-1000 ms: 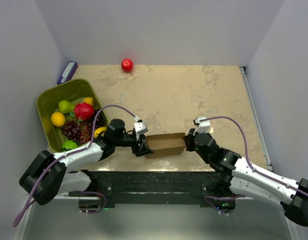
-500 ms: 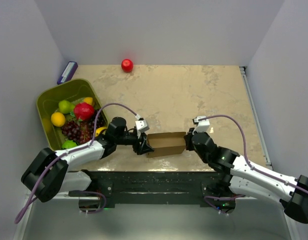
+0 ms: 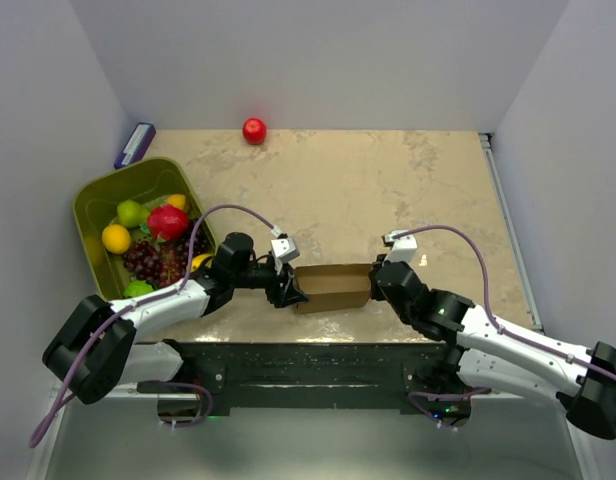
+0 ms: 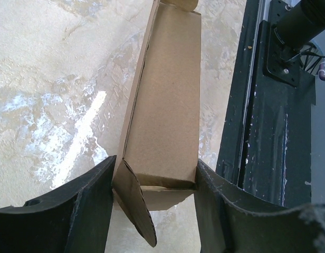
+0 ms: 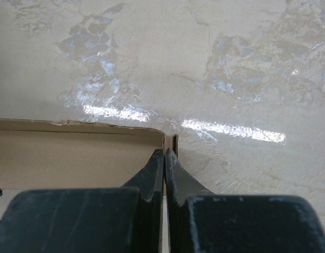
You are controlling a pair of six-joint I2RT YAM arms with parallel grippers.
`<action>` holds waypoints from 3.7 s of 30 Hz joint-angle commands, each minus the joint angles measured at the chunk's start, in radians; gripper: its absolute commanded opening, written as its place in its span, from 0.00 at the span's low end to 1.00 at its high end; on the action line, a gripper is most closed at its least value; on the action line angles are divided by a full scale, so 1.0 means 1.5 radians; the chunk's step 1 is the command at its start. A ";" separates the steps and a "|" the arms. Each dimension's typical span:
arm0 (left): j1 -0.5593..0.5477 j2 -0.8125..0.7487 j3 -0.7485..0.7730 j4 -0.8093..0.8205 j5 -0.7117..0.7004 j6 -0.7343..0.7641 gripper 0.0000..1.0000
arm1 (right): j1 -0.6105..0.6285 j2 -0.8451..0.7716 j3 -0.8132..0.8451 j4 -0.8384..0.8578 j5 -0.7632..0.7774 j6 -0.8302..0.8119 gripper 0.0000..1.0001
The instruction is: Fold the paper box
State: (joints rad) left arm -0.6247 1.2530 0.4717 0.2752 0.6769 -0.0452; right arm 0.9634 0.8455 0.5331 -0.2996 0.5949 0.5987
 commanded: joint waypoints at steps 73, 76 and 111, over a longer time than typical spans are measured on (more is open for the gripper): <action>0.018 0.009 0.006 -0.009 -0.132 -0.033 0.42 | 0.009 0.068 0.145 -0.165 0.066 -0.013 0.00; 0.017 0.003 0.005 -0.009 -0.122 -0.029 0.38 | 0.009 0.069 0.135 -0.164 0.060 -0.004 0.00; 0.021 -0.001 0.075 -0.062 -0.162 0.054 0.93 | 0.010 0.091 0.097 -0.085 0.046 0.034 0.00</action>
State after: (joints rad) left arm -0.5957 1.3006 0.5552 0.1837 0.4713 0.0204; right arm 0.9741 0.9936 0.6724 -0.4484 0.6552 0.6205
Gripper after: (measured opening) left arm 0.929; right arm 0.011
